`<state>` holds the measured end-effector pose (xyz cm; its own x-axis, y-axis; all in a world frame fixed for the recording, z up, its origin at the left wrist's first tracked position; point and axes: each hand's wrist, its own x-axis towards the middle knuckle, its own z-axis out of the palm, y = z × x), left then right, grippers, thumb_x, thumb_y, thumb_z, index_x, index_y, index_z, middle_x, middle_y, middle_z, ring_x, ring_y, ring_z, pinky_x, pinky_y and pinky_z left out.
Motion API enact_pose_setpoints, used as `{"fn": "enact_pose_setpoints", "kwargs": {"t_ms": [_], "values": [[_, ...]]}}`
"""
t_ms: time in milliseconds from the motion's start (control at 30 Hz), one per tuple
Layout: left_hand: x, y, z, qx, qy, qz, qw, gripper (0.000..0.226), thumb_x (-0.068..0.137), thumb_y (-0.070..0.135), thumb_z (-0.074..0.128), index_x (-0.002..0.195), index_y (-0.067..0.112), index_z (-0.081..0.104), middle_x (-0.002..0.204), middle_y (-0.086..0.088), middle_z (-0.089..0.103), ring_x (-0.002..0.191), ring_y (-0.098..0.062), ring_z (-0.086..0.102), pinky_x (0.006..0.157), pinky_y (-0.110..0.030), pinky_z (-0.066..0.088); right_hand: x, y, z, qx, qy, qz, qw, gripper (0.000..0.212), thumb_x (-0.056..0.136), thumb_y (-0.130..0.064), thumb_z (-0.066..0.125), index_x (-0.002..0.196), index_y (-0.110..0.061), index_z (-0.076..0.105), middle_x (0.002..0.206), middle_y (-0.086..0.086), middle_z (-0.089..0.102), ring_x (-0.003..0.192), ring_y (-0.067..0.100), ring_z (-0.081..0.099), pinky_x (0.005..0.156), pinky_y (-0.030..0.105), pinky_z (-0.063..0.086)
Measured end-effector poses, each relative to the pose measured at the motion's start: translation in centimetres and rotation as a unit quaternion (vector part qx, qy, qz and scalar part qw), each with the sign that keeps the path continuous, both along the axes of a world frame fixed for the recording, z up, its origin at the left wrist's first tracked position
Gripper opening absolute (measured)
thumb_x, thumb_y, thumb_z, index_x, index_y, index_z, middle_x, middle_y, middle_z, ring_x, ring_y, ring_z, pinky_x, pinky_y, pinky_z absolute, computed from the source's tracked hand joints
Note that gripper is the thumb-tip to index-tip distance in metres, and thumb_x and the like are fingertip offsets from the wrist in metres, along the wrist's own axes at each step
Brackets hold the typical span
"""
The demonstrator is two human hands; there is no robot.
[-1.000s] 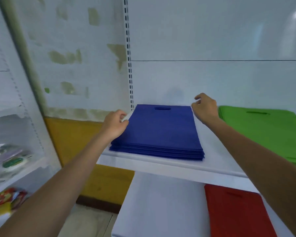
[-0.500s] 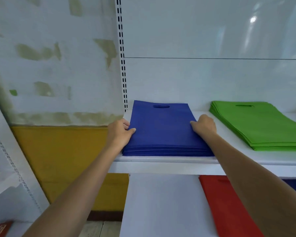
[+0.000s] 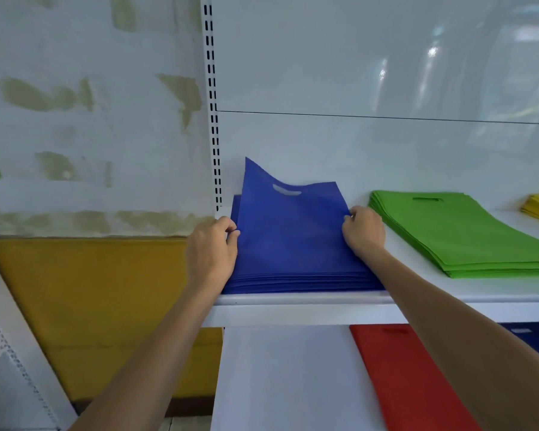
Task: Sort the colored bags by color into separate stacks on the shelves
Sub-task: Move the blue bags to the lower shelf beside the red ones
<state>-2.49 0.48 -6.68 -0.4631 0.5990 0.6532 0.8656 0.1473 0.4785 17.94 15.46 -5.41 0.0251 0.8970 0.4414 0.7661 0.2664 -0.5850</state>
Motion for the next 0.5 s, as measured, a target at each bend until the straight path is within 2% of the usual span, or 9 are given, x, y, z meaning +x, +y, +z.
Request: {"fn": "enact_pose_setpoints", "kwargs": {"t_ms": [67,133,233,267,333,400,500], "values": [[0.1,-0.2,0.1,0.017,0.008,-0.014,1.000,0.010,0.090,0.018,0.059,0.090,0.009,0.062,0.086,-0.006,0.066,0.078,-0.023,0.059,0.059,-0.031,0.045,0.2,-0.4,0.4,0.062,0.029,0.014,0.998,0.025,0.090,-0.004,0.042,0.110,0.001,0.057,0.112,0.021,0.057,0.104,0.036,0.050,0.081,0.036,0.037],[0.4,-0.5,0.3,0.030,0.015,-0.045,0.998,0.010,0.090,0.015,0.057,0.096,0.007,0.059,0.088,-0.008,0.067,0.078,-0.025,0.061,0.061,-0.034,0.047,1.3,-0.8,1.2,0.077,0.070,0.048,0.993,0.032,0.088,0.003,0.039,0.117,-0.002,0.050,0.118,0.019,0.056,0.100,0.035,0.052,0.077,0.034,0.038],[1.4,-1.0,1.4,0.067,0.045,-0.117,0.990,0.021,0.090,0.008,0.055,0.111,0.005,0.057,0.098,-0.010,0.066,0.087,-0.026,0.062,0.071,-0.036,0.048,4.3,-1.7,2.8,0.108,0.087,0.098,0.985,0.055,0.082,0.006,0.039,0.132,-0.016,0.039,0.120,0.013,0.056,0.078,0.027,0.051,0.067,0.032,0.039],[2.0,-0.9,2.0,0.078,0.057,-0.137,0.986,0.023,0.090,0.005,0.054,0.112,0.005,0.059,0.101,-0.010,0.066,0.089,-0.026,0.061,0.074,-0.035,0.047,5.5,-2.0,3.4,0.128,0.078,0.101,0.983,0.060,0.081,0.005,0.041,0.134,-0.021,0.038,0.118,0.011,0.057,0.075,0.024,0.049,0.068,0.030,0.038],[3.7,0.0,3.1,0.079,0.068,-0.161,0.981,0.025,0.090,0.002,0.052,0.112,0.006,0.063,0.104,-0.010,0.066,0.092,-0.028,0.061,0.079,-0.032,0.045,8.6,-2.6,4.2,0.158,0.054,0.085,0.982,0.059,0.081,0.003,0.044,0.134,-0.021,0.044,0.115,0.007,0.056,0.077,0.024,0.050,0.073,0.025,0.037],[6.9,1.5,3.7,0.064,0.059,-0.186,0.979,0.028,0.091,0.001,0.050,0.115,0.007,0.063,0.110,-0.009,0.065,0.097,-0.027,0.060,0.086,-0.032,0.044,12.9,-3.1,4.6,0.173,0.031,0.044,0.983,0.050,0.081,0.002,0.046,0.128,-0.014,0.054,0.118,0.008,0.057,0.081,0.023,0.052,0.076,0.023,0.037],[13.9,3.8,3.5,0.050,0.055,-0.257,0.964,0.030,0.092,0.003,0.048,0.118,0.008,0.062,0.117,-0.006,0.063,0.103,-0.025,0.059,0.089,-0.032,0.044,21.1,-4.4,4.2,0.156,0.053,-0.033,0.986,0.043,0.083,0.000,0.047,0.123,-0.009,0.059,0.117,0.010,0.058,0.076,0.015,0.045,0.076,0.020,0.035]]}}
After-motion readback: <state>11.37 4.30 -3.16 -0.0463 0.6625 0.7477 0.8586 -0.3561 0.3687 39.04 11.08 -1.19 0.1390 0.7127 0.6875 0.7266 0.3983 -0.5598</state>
